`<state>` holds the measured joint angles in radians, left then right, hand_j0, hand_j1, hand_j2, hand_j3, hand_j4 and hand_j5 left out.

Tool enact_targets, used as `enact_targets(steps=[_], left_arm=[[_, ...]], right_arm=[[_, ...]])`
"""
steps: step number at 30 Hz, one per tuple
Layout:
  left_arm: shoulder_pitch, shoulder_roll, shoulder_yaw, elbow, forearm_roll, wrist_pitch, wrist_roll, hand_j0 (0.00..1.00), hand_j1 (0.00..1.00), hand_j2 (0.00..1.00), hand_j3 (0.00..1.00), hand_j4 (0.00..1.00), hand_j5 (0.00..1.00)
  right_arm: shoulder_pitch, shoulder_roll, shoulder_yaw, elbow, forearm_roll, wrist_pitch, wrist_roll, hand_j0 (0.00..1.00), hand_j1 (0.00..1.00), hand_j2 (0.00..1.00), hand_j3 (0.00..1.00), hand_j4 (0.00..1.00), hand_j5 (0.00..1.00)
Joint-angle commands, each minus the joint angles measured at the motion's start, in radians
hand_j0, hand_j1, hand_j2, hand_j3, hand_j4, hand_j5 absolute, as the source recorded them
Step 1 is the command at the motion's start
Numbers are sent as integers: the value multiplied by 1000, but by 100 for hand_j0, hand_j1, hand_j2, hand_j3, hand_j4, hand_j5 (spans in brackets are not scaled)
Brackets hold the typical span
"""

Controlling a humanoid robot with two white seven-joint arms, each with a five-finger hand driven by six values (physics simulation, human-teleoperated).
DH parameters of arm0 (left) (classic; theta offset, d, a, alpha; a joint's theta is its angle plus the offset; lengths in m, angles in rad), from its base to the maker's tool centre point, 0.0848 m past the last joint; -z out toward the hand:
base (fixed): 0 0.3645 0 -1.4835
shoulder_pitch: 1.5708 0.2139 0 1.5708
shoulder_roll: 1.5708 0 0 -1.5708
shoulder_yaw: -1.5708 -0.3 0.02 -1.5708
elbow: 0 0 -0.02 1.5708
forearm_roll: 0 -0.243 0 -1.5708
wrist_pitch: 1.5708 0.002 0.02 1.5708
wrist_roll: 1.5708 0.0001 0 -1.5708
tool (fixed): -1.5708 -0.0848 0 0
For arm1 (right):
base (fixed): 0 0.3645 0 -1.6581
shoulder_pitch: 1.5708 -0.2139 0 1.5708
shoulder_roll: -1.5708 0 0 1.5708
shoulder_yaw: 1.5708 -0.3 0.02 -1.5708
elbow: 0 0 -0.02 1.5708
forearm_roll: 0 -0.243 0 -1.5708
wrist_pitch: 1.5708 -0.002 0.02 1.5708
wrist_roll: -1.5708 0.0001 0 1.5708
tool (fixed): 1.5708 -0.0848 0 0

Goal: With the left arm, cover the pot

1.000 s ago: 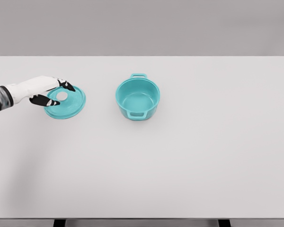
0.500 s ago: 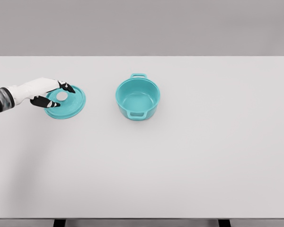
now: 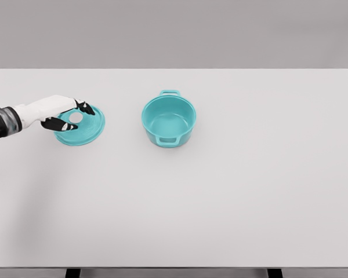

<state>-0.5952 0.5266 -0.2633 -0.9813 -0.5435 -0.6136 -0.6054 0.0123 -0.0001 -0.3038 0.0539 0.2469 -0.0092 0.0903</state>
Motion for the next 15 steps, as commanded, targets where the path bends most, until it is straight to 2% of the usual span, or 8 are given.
enact_targets(steps=[1, 15], left_arm=[[0, 0, 1, 0, 7, 3, 1, 61, 61, 61, 61, 61, 61], [0, 1, -1, -2, 7, 3, 1, 52, 52, 52, 52, 52, 52]], right_arm=[[0, 0, 0, 0, 0, 0, 0, 100, 100, 100, 100, 100, 100], [0, 0, 0, 0, 0, 0, 0, 100, 100, 100, 100, 100, 100]])
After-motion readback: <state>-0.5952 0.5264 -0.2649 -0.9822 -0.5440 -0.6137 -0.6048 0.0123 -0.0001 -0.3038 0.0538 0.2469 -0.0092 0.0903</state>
